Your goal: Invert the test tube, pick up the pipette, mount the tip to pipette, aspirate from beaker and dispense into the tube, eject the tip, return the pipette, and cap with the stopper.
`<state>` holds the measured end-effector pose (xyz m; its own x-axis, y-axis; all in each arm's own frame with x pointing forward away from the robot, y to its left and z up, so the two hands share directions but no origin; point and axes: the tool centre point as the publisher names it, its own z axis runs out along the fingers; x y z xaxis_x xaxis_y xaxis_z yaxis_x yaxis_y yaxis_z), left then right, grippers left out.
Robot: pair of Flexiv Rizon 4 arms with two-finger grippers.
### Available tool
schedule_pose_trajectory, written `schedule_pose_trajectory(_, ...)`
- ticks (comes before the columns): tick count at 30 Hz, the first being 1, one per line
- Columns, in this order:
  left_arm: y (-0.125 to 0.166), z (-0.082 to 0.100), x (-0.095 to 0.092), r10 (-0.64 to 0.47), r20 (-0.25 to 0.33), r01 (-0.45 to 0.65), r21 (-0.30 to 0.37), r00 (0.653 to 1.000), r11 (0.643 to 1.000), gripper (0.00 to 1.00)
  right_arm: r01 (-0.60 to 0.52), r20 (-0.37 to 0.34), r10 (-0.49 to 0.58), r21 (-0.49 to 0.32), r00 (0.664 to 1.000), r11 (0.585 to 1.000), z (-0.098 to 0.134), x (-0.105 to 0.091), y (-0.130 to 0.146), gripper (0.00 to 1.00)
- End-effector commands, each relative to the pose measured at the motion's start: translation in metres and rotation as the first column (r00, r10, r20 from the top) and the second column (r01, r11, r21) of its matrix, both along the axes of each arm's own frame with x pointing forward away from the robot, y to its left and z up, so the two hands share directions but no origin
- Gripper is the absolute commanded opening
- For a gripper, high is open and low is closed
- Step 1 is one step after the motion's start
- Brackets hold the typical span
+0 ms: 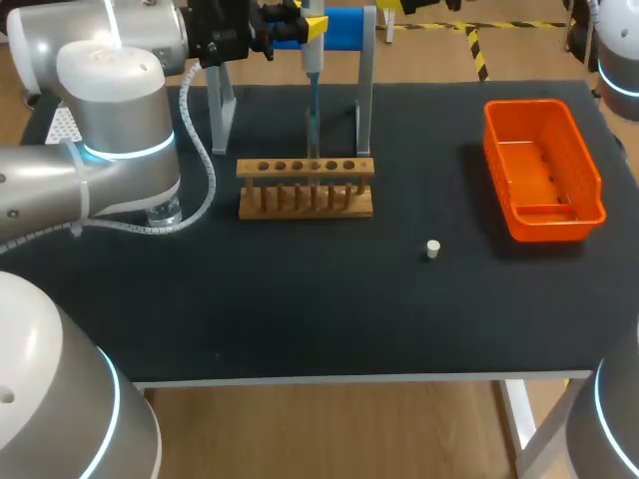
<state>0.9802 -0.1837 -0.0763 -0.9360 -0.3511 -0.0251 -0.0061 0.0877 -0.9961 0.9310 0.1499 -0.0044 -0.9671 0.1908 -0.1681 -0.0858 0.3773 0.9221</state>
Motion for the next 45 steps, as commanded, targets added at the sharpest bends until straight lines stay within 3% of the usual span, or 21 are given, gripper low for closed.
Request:
schedule_pose_trajectory(1,-0.001,-0.001,0.0,0.001,0.002,-0.001,-0.003,1.0,1.0,0.0,-0.039,0.004,0.039,0.053,0.999,0.998,-0.002,0.01,0.008,0.0)
schedule_pose_trajectory(15,-0.001,-0.001,0.0,0.001,0.002,-0.001,-0.003,1.0,1.0,0.0,-0.147,0.035,0.143,0.244,0.989,0.959,0.014,0.02,0.029,0.0)
schedule_pose_trajectory(25,-0.001,-0.001,0.0,0.001,0.002,-0.001,-0.003,1.0,1.0,0.0,-0.213,0.02,0.218,0.31,0.976,0.927,0.027,0.026,0.046,0.0)
schedule_pose_trajectory(33,-0.001,-0.001,0.0,0.001,0.002,-0.001,-0.003,1.0,1.0,0.0,-0.207,-0.065,0.234,0.281,0.97,0.937,0.027,0.032,0.067,0.0)
schedule_pose_trajectory(45,-0.001,-0.001,0.0,0.001,0.002,-0.001,-0.003,1.0,1.0,0.0,-0.203,-0.094,0.239,0.294,0.966,0.934,0.017,0.04,0.079,0.0)
